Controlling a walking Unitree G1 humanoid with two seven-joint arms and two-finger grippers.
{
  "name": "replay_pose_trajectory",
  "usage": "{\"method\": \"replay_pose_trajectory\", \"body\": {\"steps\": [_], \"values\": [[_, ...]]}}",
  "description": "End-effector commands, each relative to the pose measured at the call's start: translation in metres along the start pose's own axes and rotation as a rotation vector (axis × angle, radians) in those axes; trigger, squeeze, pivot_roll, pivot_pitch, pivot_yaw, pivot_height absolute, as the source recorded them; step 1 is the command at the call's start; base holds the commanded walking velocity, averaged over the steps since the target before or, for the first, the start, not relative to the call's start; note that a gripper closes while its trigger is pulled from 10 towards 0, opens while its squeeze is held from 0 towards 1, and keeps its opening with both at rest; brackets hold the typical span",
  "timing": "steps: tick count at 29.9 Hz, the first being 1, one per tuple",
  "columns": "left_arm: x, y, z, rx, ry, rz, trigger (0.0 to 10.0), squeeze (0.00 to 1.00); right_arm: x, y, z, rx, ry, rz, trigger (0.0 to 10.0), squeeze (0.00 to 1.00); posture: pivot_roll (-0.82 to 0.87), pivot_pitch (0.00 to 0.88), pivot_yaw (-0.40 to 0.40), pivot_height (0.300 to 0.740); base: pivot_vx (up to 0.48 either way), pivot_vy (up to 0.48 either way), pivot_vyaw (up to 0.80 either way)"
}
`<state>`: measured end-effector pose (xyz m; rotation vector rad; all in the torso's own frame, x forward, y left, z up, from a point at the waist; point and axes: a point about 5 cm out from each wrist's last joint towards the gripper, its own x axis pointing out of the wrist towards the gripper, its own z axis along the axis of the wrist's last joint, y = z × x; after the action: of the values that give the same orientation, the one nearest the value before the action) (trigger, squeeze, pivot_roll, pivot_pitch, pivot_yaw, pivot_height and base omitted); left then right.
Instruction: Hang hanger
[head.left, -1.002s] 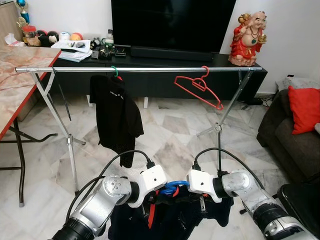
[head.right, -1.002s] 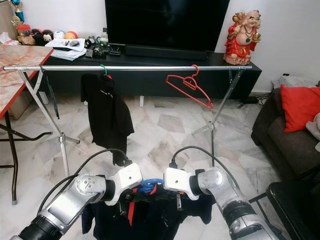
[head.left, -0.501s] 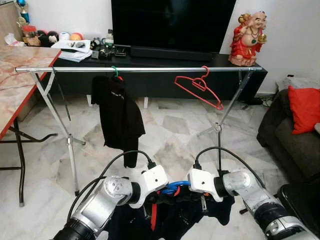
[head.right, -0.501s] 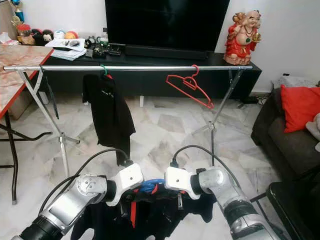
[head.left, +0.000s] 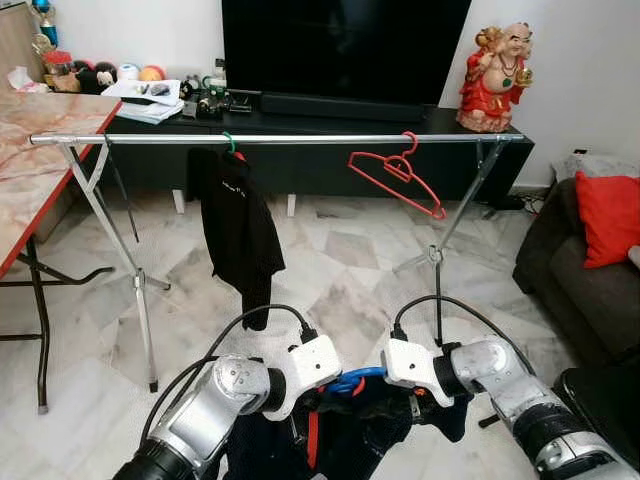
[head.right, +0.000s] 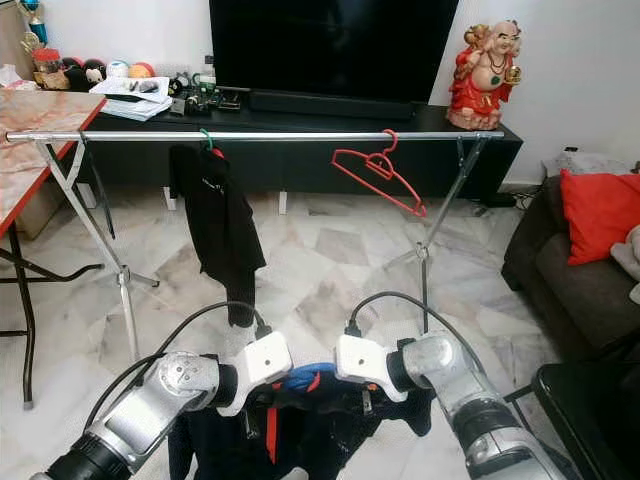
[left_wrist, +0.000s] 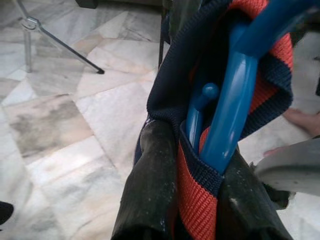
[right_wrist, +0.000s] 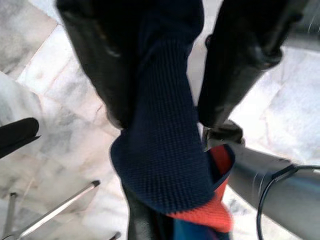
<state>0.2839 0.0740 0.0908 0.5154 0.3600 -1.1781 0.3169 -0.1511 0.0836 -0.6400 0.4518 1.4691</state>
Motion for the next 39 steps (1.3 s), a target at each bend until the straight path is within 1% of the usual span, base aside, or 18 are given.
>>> {"method": "replay_pose_trajectory", "body": {"steps": [1,12,19,20,21,22,23,24,25,26,29,30,32,33,34,35,36,39], "values": [[-0.002,0.011,-0.006,0.036,0.081,0.086,0.0,0.0,-0.002,0.001,0.003,-0.043,0.016,0.041,10.0,1.0,0.12,0.0,-0.111,0.74,0.0,0.0,0.0],[0.001,0.004,-0.022,0.059,0.16,0.076,0.0,0.0,-0.024,-0.01,0.001,-0.041,0.043,-0.057,10.0,1.0,0.1,0.0,-0.096,0.74,0.0,0.0,0.0],[0.001,0.003,-0.028,0.013,0.15,0.136,0.0,0.0,-0.046,-0.018,-0.009,0.021,0.039,-0.256,10.0,1.0,0.09,0.0,-0.081,0.74,0.0,0.0,0.0],[0.0,0.009,-0.028,-0.034,0.127,0.226,1.9,0.0,-0.061,-0.025,-0.018,0.09,0.013,-0.457,10.0,0.0,0.08,0.0,-0.077,0.74,0.0,0.0,0.0],[-0.001,0.01,-0.028,-0.049,0.121,0.256,1.9,0.0,-0.066,-0.026,-0.021,0.116,0.007,-0.52,10.0,0.0,0.08,0.0,-0.076,0.74,0.0,0.0,0.0],[-0.001,0.013,-0.028,-0.07,0.114,0.3,4.7,0.0,-0.072,-0.028,-0.027,0.166,0.0,-0.607,10.0,0.0,0.08,0.0,-0.074,0.74,0.0,0.0,0.0],[-0.002,0.015,-0.029,-0.096,0.105,0.339,10.0,0.0,-0.077,-0.027,-0.034,0.214,0.002,-0.683,10.0,0.0,0.08,0.0,-0.072,0.74,0.0,0.0,0.0],[-0.003,0.017,-0.029,-0.125,0.093,0.376,10.0,0.0,-0.082,-0.025,-0.043,0.261,0.012,-0.758,10.0,0.0,0.07,0.0,-0.069,0.74,0.0,0.0,0.0],[-0.004,0.018,-0.029,-0.165,0.077,0.415,10.0,0.0,-0.086,-0.021,-0.054,0.322,0.021,-0.848,10.0,0.0,0.07,0.0,-0.067,0.74,0.0,0.0,0.0],[-0.006,0.02,-0.031,-0.22,0.051,0.479,10.0,0.0,-0.092,-0.008,-0.078,0.483,0.018,-1.007,10.0,0.0,0.06,0.0,-0.048,0.74,0.0,0.0,0.0],[-0.014,0.022,-0.034,-0.291,0.018,0.573,10.0,0.0,-0.092,0.02,-0.113,0.743,0.042,-1.186,10.0,0.0,0.05,0.0,-0.029,0.74,0.0,0.0,0.0],[-0.016,0.023,-0.034,-0.307,0.013,0.59,10.0,0.0,-0.091,0.026,-0.12,0.79,0.052,-1.212,10.0,0.0,0.05,0.0,-0.029,0.74,0.0,0.0,0.0],[-0.024,0.025,-0.038,-0.311,0.0,0.654,10.0,0.0,-0.073,0.059,-0.145,0.962,0.145,-1.247,10.0,0.0,0.05,0.0,-0.014,0.74,0.0,0.0,0.0],[-0.027,0.025,-0.04,-0.312,-0.002,0.671,10.0,0.0,-0.067,0.07,-0.151,1.004,0.178,-1.246,10.0,0.0,0.06,0.0,-0.012,0.74,0.0,0.0,0.0],[-0.027,0.025,-0.04,-0.312,-0.002,0.671,10.0,0.0,-0.067,0.07,-0.151,1.004,0.178,-1.246,10.0,0.0,0.06,0.0,-0.012,0.74,0.0,0.0,0.0],[-0.033,0.026,-0.042,-0.318,-0.022,0.701,10.0,0.0,-0.048,0.095,-0.162,1.104,0.228,-1.235,10.0,0.0,0.07,0.0,-0.004,0.74,0.0,0.0,0.0],[-0.033,0.026,-0.042,-0.318,-0.022,0.701,10.0,0.0,-0.048,0.095,-0.162,1.104,0.228,-1.235,10.0,0.0,0.07,0.0,-0.004,0.74,0.0,0.0,0.0],[-0.042,0.027,-0.042,-0.339,-0.054,0.753,10.0,0.0,-0.022,0.13,-0.172,1.235,0.311,-1.229,10.0,0.0,0.08,0.0,0.006,0.74,0.0,0.0,0.0]]}}
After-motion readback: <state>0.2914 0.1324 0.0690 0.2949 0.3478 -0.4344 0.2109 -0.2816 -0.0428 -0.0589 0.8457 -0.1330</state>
